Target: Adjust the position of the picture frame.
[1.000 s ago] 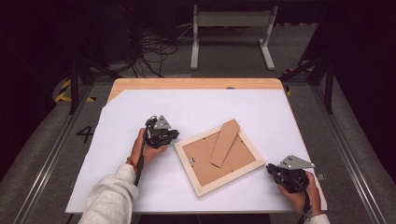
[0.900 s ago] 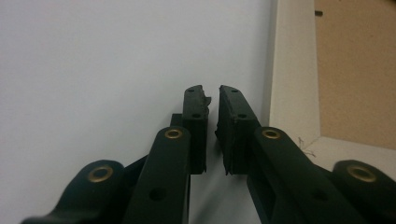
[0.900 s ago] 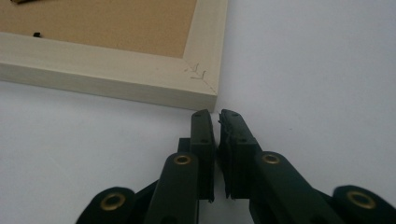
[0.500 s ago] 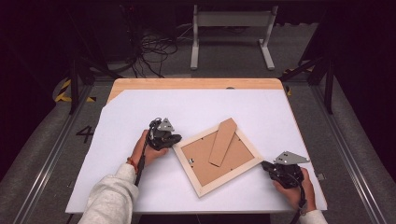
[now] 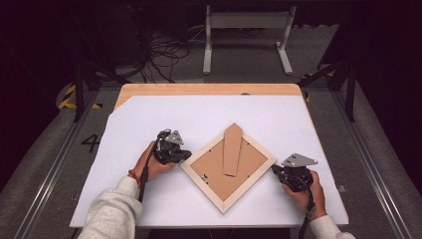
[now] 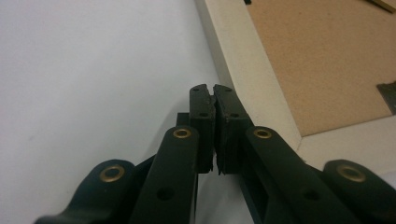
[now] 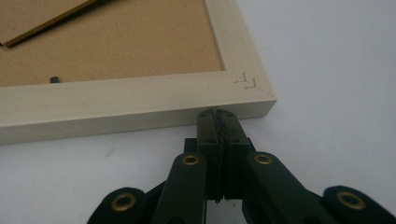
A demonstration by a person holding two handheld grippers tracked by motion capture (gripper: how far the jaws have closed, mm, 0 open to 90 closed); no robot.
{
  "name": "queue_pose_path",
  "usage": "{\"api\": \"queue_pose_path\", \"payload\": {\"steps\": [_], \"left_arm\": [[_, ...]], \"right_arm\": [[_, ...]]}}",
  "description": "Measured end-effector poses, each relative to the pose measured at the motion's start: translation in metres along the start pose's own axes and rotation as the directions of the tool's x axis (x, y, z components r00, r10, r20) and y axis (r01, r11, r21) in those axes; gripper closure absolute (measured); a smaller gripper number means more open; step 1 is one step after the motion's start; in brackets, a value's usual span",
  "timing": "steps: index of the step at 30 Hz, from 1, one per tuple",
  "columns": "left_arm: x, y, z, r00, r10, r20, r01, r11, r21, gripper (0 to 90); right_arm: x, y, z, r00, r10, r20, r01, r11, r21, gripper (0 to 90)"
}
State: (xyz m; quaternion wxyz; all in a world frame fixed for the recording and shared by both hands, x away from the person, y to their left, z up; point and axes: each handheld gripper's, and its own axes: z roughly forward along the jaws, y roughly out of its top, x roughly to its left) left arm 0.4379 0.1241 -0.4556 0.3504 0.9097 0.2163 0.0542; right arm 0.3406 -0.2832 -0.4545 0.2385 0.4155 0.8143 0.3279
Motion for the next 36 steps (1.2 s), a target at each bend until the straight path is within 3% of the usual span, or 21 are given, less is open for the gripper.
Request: {"api": "queue_pose_path", "payload": {"steps": [10,18,36], "left_arm": [[-0.020,-0.011,-0.011,0.9988,0.044,0.022,-0.045,0.9984,0.035,87.7],[-0.037,-0.025,-0.023,0.9967,0.072,0.037,-0.074,0.9961,0.048,88.0],[-0.065,-0.045,-0.036,0.9959,0.078,0.045,-0.080,0.9960,0.040,86.3]], "right_arm": [[0.007,0.016,0.017,0.9998,-0.018,0.007,0.018,1.000,-0.001,90.0],[0.013,0.028,0.030,0.9985,-0.051,-0.019,0.051,0.999,0.001,90.0],[0.021,0.045,0.047,0.9934,-0.106,-0.044,0.106,0.994,-0.002,90.0]]}}
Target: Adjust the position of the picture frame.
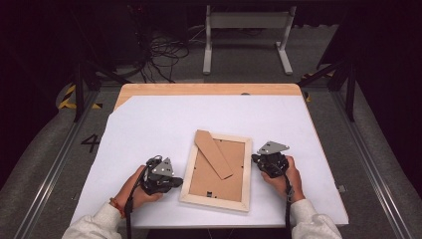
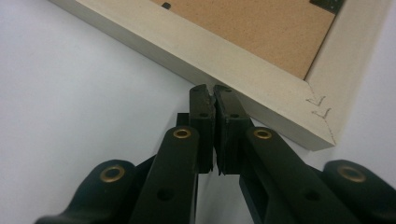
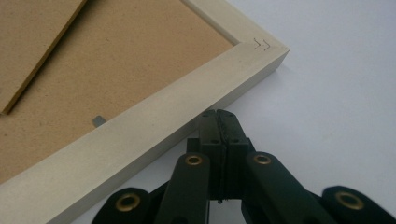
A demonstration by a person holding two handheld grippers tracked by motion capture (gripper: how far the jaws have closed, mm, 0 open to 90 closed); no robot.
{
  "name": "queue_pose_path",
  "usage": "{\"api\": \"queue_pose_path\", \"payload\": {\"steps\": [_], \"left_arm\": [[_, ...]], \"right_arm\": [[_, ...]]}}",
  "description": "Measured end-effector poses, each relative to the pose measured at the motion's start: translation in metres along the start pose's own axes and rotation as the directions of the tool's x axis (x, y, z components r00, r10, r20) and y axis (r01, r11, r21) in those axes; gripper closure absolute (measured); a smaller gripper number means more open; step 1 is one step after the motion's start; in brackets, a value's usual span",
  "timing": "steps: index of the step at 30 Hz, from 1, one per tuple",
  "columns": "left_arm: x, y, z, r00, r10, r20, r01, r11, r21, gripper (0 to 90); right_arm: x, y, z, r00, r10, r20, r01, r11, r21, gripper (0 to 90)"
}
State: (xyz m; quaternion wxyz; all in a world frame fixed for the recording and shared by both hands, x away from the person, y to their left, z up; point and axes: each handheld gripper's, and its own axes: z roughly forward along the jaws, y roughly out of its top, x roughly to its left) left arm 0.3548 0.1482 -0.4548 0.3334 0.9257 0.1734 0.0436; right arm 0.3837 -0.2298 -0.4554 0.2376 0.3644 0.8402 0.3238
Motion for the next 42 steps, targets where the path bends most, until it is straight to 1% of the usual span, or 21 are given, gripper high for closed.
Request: {"api": "queue_pose_path", "payload": {"steps": [2,4,7,9,11,14,16,19,21,22,24,26,27,32,33,34,35,38,39,40,42], "left_arm": [[-0.002,-0.001,-0.001,1.0000,0.005,-0.001,-0.005,1.0000,-0.001,85.1],[-0.004,-0.003,-0.002,1.0000,0.005,-0.001,-0.005,1.0000,-0.005,83.1],[-0.008,-0.006,-0.004,1.0000,0.009,-0.001,-0.009,0.9999,-0.009,83.2],[-0.010,-0.008,-0.004,1.0000,0.008,0.002,-0.008,0.9999,-0.012,83.3],[-0.012,-0.009,-0.004,0.9999,-0.008,0.011,0.008,0.9997,-0.021,83.6],[-0.014,-0.009,-0.005,0.9998,0.010,0.018,-0.010,0.9998,-0.016,83.8],[-0.016,-0.009,-0.004,0.9997,0.014,0.018,-0.014,0.9998,-0.017,84.3],[-0.020,-0.009,-0.003,0.9993,0.015,0.034,-0.015,0.9997,-0.022,85.1],[-0.025,-0.009,-0.002,0.9989,0.015,0.045,-0.014,0.9995,-0.027,84.9],[-0.026,-0.009,-0.003,0.9989,0.022,0.042,-0.021,0.9995,-0.023,84.8],[-0.030,-0.009,-0.002,0.9983,0.027,0.053,-0.025,0.9994,-0.024,84.8],[-0.036,-0.009,-0.002,0.9985,0.028,0.047,-0.027,0.9993,-0.024,84.4],[-0.037,-0.009,-0.002,0.9985,0.028,0.046,-0.028,0.9994,-0.022,84.4],[-0.042,-0.009,-0.001,0.9985,0.031,0.046,-0.029,0.9991,-0.029,83.7],[-0.042,-0.009,-0.001,0.9984,0.033,0.045,-0.032,0.9991,-0.027,83.7],[-0.042,-0.009,-0.001,0.9983,0.028,0.050,-0.027,0.9991,-0.032,83.7],[-0.042,-0.009,-0.001,0.9981,0.030,0.053,-0.028,0.9991,-0.032,83.5],[-0.044,-0.009,-0.001,0.9974,0.032,0.064,-0.030,0.9990,-0.032,82.4],[-0.044,-0.009,-0.001,0.9974,0.032,0.064,-0.030,0.9990,-0.032,82.4],[-0.046,-0.010,-0.002,0.9968,0.042,0.068,-0.040,0.9988,-0.029,82.4],[-0.049,-0.011,-0.002,0.9965,0.047,0.069,-0.045,0.9986,-0.027,82.4]], "right_arm": [[0.000,-0.001,0.000,1.0000,0.001,0.000,-0.001,1.000,-0.003,89.7],[-0.001,-0.002,-0.002,0.9999,0.007,-0.014,-0.008,1.000,-0.006,88.0],[-0.003,-0.005,-0.005,0.9993,0.026,-0.027,-0.026,1.000,-0.009,88.0],[-0.002,-0.006,-0.007,0.9994,0.015,-0.030,-0.015,1.000,-0.005,88.1],[0.000,-0.006,-0.008,0.9993,0.006,-0.036,-0.006,1.000,0.006,88.3],[0.002,-0.005,-0.009,0.9992,-0.004,-0.039,0.005,1.000,0.011,88.4],[0.002,-0.004,-0.008,0.9990,-0.007,-0.044,0.008,1.000,0.012,89.5],[0.001,-0.002,-0.006,0.9987,-0.003,-0.052,0.004,1.000,0.016,90.0],[0.000,0.000,-0.004,0.9983,-0.007,-0.057,0.009,1.000,0.019,90.0],[0.000,0.001,-0.003,0.9982,-0.011,-0.059,0.012,1.000,0.021,90.0],[0.000,0.003,0.000,0.9981,-0.019,-0.059,0.020,1.000,0.018,90.0],[0.000,0.006,0.003,0.9977,-0.023,-0.064,0.024,1.000,0.013,90.0],[0.000,0.008,0.005,0.9976,-0.035,-0.060,0.035,0.999,0.012,90.0],[0.002,0.013,0.012,0.9977,-0.043,-0.051,0.043,0.999,0.001,90.0],[0.002,0.013,0.013,0.9977,-0.044,-0.051,0.044,0.999,-0.001,88.0],[0.001,0.013,0.012,0.9981,-0.042,-0.044,0.042,0.999,-0.004,85.7],[0.000,0.012,0.010,0.9980,-0.035,-0.053,0.035,0.999,-0.009,85.1],[-0.001,0.008,0.002,0.9980,-0.028,-0.057,0.027,1.000,-0.011,86.6],[-0.001,0.008,0.002,0.9980,-0.028,-0.057,0.027,1.000,-0.011,86.6],[-0.001,0.005,0.000,0.9976,-0.023,-0.066,0.022,1.000,-0.011,86.7],[-0.001,-0.001,-0.007,0.9967,-0.018,-0.079,0.018,1.000,0.000,86.9]]}}
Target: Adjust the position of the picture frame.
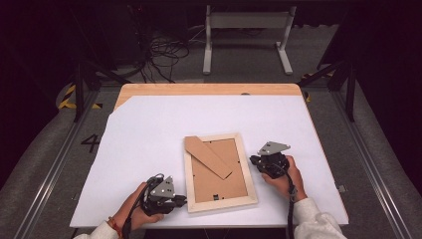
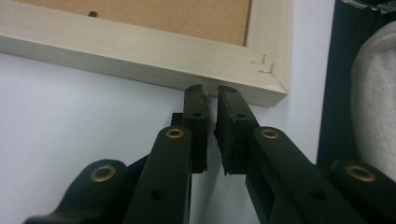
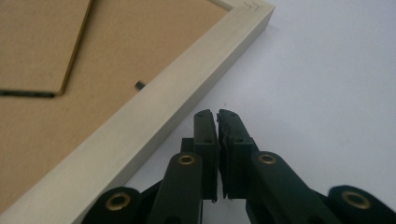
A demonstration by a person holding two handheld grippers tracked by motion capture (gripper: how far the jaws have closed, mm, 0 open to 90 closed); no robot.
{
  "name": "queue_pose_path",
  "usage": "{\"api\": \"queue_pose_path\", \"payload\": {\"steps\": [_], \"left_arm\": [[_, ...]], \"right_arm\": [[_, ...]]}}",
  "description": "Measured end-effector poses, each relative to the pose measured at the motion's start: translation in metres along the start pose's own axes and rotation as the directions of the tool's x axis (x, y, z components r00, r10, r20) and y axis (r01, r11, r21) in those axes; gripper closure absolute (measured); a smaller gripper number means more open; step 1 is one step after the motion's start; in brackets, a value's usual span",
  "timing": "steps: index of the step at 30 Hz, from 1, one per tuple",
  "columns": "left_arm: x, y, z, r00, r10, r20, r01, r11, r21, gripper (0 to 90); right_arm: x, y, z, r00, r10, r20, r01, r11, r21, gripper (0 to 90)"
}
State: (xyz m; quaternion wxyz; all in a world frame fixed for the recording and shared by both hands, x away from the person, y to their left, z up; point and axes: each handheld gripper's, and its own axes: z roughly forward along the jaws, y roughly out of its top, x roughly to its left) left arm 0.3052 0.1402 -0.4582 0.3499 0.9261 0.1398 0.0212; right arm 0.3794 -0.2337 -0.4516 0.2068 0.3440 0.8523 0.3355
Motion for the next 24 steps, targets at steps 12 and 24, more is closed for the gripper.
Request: {"api": "queue_pose_path", "payload": {"steps": [12,24], "left_arm": [[-0.013,0.008,0.008,0.9991,0.019,0.039,-0.019,0.9998,0.006,82.8],[-0.018,0.016,0.017,0.9988,0.021,0.045,-0.021,0.9998,-0.007,83.2]], "right_arm": [[0.006,0.005,0.002,0.9997,-0.008,-0.024,0.009,0.999,0.044,90.0],[0.000,0.012,0.013,0.9999,-0.012,-0.004,0.012,1.000,0.019,90.0]]}}
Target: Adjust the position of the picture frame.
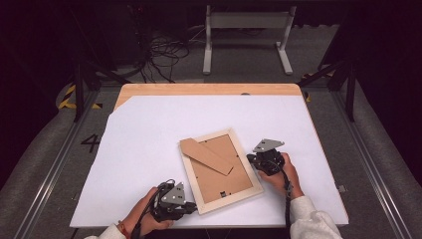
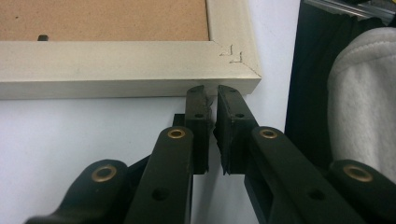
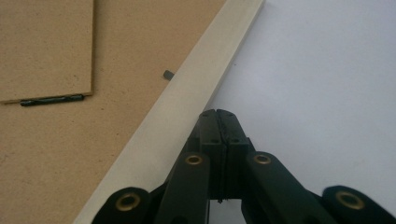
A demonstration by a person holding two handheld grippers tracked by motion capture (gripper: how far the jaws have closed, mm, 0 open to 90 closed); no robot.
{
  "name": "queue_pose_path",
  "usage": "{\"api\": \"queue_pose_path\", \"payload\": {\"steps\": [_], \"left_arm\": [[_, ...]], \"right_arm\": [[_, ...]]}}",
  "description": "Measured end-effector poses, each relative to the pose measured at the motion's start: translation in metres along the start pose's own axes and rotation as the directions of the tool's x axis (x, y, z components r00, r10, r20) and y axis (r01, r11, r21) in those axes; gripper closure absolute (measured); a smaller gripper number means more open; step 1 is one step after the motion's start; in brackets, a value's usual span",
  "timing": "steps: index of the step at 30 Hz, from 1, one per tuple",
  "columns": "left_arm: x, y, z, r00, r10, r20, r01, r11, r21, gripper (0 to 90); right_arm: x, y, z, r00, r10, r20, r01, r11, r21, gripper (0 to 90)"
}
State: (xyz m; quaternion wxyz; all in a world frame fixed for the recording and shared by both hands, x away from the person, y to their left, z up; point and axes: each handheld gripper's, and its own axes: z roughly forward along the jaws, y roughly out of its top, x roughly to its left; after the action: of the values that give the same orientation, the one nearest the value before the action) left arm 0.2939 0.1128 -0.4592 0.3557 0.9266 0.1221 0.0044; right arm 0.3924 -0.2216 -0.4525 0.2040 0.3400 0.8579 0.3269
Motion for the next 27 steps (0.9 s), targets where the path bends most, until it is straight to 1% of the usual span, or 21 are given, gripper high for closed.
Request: {"api": "queue_pose_path", "payload": {"steps": [1,2,4,6,7,9,11,12,14,16,17,18,19,20,21,22,23,24,25,26,27], "left_arm": [[-0.001,0.001,0.001,1.0000,-0.003,-0.007,0.003,1.0000,-0.002,83.1],[-0.002,0.002,0.002,0.9999,0.001,-0.010,-0.001,1.0000,0.003,82.8],[-0.003,0.004,0.003,0.9999,0.008,-0.009,-0.008,1.0000,-0.001,82.6],[-0.004,0.004,0.003,0.9998,0.021,-0.007,-0.021,0.9998,-0.001,82.6],[-0.003,0.004,0.002,0.9997,0.023,0.002,-0.023,0.9997,-0.004,82.9],[-0.001,0.004,-0.003,0.9998,0.021,-0.004,-0.021,0.9997,-0.014,83.0],[0.004,0.004,-0.009,0.9993,0.025,-0.029,-0.026,0.9992,-0.030,83.2],[0.009,0.004,-0.013,0.9990,0.020,-0.041,-0.021,0.9990,-0.040,83.3],[0.016,0.003,-0.021,0.9966,0.007,-0.082,-0.012,0.9985,-0.054,83.4],[0.032,0.000,-0.033,0.9916,-0.046,-0.121,0.033,0.9938,-0.107,83.9],[0.032,0.000,-0.033,0.9916,-0.046,-0.121,0.033,0.9938,-0.107,83.9],[0.039,-0.001,-0.039,0.9872,-0.055,-0.150,0.037,0.9924,-0.118,83.9],[0.046,-0.002,-0.044,0.9829,-0.074,-0.168,0.052,0.9897,-0.134,84.1],[0.055,-0.002,-0.049,0.9761,-0.091,-0.197,0.061,0.9867,-0.151,84.5],[0.063,-0.002,-0.053,0.9696,-0.105,-0.221,0.069,0.9842,-0.163,84.7],[0.072,-0.003,-0.056,0.9642,-0.133,-0.230,0.091,0.9789,-0.183,85.0],[0.080,-0.004,-0.059,0.9583,-0.158,-0.238,0.110,0.9727,-0.204,85.5],[0.087,-0.004,-0.060,0.9503,-0.173,-0.259,0.118,0.9695,-0.215,85.8],[0.095,-0.004,-0.061,0.9455,-0.187,-0.267,0.129,0.9671,-0.219,86.2],[0.102,-0.004,-0.061,0.9422,-0.208,-0.262,0.148,0.9616,-0.231,86.4],[0.109,-0.003,-0.061,0.9345,-0.219,-0.281,0.154,0.9597,-0.235,86.8]], "right_arm": [[0.000,0.000,0.000,1.0000,-0.005,0.005,0.005,1.000,-0.001,90.0],[0.000,0.000,-0.001,0.9997,-0.009,0.022,0.009,1.000,-0.004,87.3],[0.000,-0.001,-0.004,0.9996,-0.006,0.029,0.007,1.000,-0.015,87.8],[-0.001,-0.002,-0.011,0.9985,-0.003,0.055,0.004,1.000,-0.026,89.2],[-0.001,-0.004,-0.015,0.9985,0.005,0.054,-0.003,0.999,-0.037,89.3],[-0.002,-0.008,-0.024,0.9980,0.008,0.062,-0.005,0.999,-0.046,89.7],[-0.002,-0.014,-0.033,0.9982,0.011,0.058,-0.009,0.999,-0.051,89.8],[-0.002,-0.019,-0.039,0.9982,0.024,0.056,-0.021,0.998,-0.058,90.0],[-0.001,-0.026,-0.046,0.9982,0.039,0.046,-0.036,0.997,-0.064,90.0],[0.005,-0.033,-0.054,0.9982,0.029,0.053,-0.026,0.998,-0.054,90.0],[0.005,-0.033,-0.054,0.9982,0.029,0.053,-0.026,0.998,-0.054,90.0],[0.008,-0.037,-0.059,0.9981,0.027,0.055,-0.024,0.998,-0.058,90.0],[0.011,-0.040,-0.064,0.9979,0.029,0.057,-0.025,0.998,-0.062,90.0],[0.012,-0.043,-0.070,0.9982,0.029,0.053,-0.026,0.998,-0.064,90.0],[0.014,-0.046,-0.076,0.9982,0.045,0.039,-0.042,0.996,-0.073,90.0],[0.016,-0.050,-0.079,0.9979,0.056,0.034,-0.053,0.996,-0.075,90.0],[0.018,-0.053,-0.081,0.9981,0.050,0.036,-0.048,0.997,-0.068,90.0],[0.021,-0.056,-0.083,0.9983,0.045,0.037,-0.043,0.997,-0.059,90.0],[0.024,-0.059,-0.086,0.9984,0.048,0.029,-0.046,0.997,-0.058,90.0],[0.027,-0.062,-0.087,0.9985,0.048,0.025,-0.047,0.997,-0.056,90.0],[0.030,-0.065,-0.088,0.9985,0.050,0.020,-0.049,0.997,-0.051,90.0]]}}
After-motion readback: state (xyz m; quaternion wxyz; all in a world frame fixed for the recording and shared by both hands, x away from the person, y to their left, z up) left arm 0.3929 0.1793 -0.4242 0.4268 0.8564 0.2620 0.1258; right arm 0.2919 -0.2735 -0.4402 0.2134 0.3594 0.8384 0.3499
